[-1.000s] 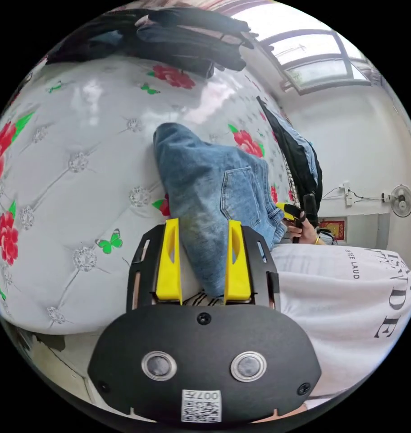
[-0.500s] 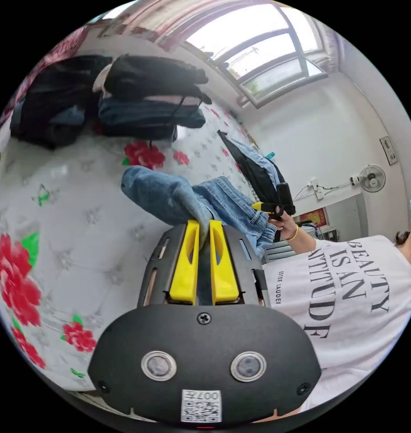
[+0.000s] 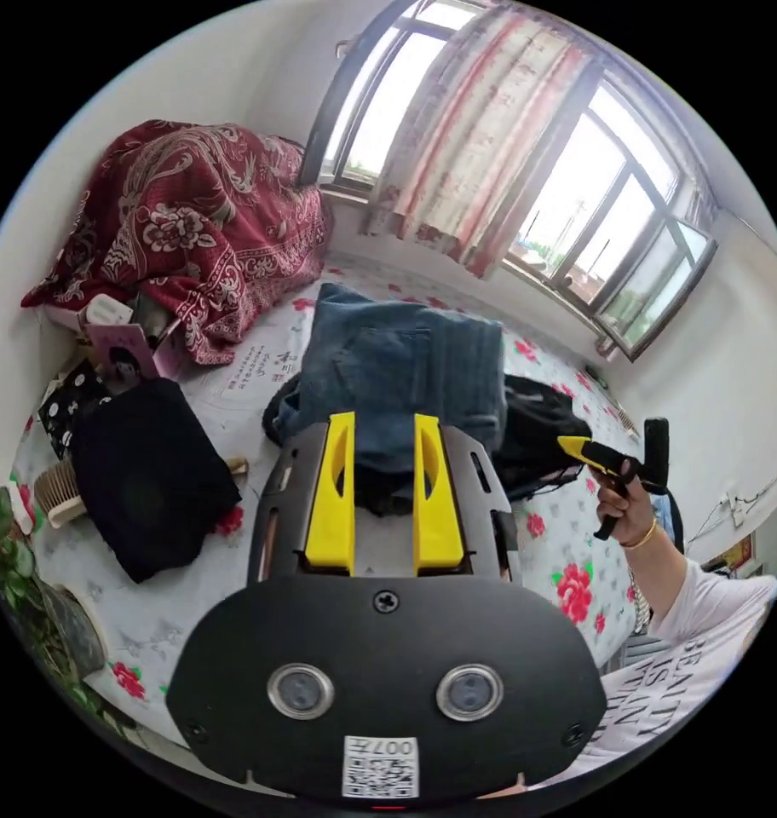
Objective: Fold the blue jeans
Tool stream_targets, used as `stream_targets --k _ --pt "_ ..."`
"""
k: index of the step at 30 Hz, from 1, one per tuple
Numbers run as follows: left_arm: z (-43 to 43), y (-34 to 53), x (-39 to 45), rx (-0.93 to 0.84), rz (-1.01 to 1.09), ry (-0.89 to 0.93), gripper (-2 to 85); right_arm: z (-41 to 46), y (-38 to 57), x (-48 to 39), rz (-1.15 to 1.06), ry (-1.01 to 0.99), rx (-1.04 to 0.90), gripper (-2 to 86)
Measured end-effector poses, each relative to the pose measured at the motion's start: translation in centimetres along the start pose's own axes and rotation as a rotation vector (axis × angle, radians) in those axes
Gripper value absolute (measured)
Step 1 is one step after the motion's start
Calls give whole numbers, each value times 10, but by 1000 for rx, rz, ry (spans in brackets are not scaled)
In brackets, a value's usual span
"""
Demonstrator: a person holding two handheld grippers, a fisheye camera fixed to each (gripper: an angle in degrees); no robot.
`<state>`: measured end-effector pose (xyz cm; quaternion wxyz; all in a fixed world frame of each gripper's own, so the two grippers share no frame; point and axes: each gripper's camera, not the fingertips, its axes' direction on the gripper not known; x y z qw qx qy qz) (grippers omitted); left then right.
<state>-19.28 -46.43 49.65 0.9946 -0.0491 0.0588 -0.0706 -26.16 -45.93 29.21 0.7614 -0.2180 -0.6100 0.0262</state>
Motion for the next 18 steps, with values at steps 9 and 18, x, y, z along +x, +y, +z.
stream_targets --k 9,18 --pt "96 256 156 -621 201 2 73 26 315 -6 -155 492 -792 14" --pt "107 296 313 -815 437 63 61 -38 423 -28 -155 724 -784 6"
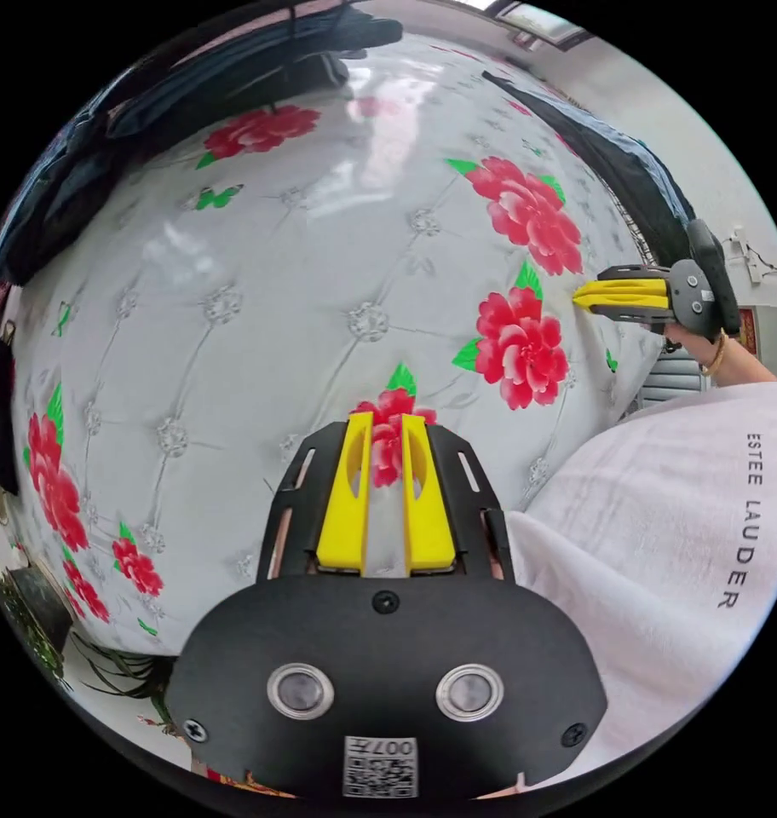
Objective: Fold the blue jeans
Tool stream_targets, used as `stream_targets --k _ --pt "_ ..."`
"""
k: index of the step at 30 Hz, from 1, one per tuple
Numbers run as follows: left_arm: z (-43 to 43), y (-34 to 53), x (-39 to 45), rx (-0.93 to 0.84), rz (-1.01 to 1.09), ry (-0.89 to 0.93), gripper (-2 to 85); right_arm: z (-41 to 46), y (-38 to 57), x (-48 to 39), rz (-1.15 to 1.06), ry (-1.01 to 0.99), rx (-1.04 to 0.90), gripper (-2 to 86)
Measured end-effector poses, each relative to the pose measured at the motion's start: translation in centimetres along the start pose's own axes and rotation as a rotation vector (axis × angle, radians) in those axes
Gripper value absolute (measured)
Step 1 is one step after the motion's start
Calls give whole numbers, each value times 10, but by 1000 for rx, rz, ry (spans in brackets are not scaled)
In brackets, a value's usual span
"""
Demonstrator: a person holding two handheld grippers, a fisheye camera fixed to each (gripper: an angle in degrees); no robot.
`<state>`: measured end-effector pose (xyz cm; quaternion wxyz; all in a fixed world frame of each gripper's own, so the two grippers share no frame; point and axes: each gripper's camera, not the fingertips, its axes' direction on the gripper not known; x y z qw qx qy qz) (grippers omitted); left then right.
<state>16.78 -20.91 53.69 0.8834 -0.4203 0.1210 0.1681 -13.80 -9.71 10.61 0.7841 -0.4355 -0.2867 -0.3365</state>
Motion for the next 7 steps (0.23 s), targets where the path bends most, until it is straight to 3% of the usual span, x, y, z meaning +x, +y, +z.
stream_targets --k 5,7 --pt "-1 -35 46 -38 30 -46 60 -8 33 33 275 -258 167 30" --pt "1 -40 61 -55 15 -113 58 -19 66 63 435 -232 247 44"
